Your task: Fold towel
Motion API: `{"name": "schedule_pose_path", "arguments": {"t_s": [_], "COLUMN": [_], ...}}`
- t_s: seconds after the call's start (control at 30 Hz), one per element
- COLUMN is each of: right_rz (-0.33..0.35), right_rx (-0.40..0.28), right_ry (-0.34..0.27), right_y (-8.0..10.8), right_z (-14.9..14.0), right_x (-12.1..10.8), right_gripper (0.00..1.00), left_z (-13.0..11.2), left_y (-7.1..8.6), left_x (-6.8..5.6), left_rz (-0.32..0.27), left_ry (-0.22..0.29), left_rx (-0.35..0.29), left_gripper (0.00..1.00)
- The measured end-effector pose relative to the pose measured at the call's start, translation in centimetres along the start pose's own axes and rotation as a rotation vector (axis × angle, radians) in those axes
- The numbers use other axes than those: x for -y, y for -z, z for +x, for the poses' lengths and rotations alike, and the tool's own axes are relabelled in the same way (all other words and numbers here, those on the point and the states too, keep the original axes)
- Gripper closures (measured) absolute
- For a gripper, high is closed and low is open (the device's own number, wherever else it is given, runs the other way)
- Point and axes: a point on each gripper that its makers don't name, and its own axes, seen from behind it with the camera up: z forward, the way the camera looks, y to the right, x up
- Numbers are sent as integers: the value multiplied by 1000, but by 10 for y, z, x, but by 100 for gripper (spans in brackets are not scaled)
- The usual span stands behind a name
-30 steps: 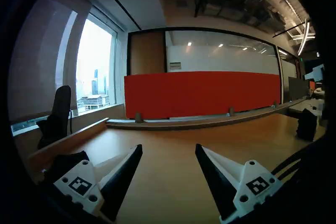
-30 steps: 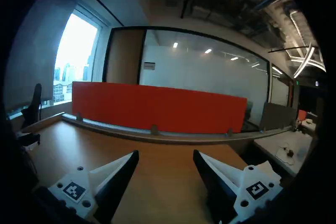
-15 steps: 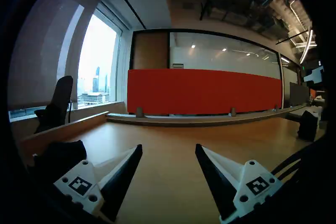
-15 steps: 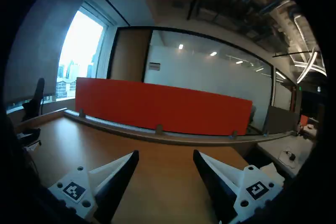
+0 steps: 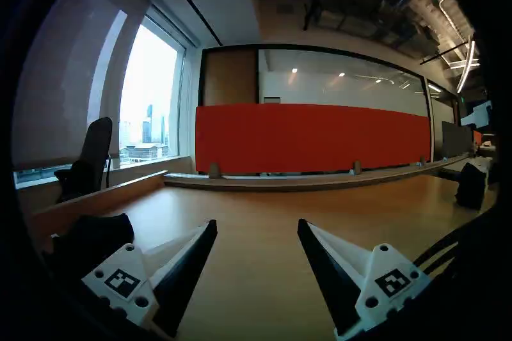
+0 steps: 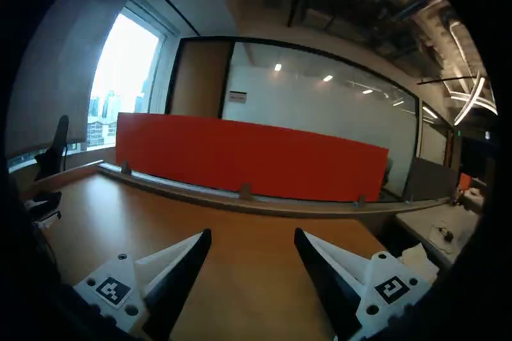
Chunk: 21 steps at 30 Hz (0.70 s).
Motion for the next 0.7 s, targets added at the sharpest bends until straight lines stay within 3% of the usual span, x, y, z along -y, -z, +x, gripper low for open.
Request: {"name": "schedule_pose_path", "arguments": {"t_s": [0.7], "right_rz": [-4], "right_rx": [-17], "right_ry": [3], "right_y": [-1], "right_z": [0], "right_x": [-12], "right_gripper": [0], "left_z": [1], "left_y": [4], "left_x": [0], "left_rz": [-4], "left_ry": [-4], "left_rx": [-9], "left_gripper": [6]}}
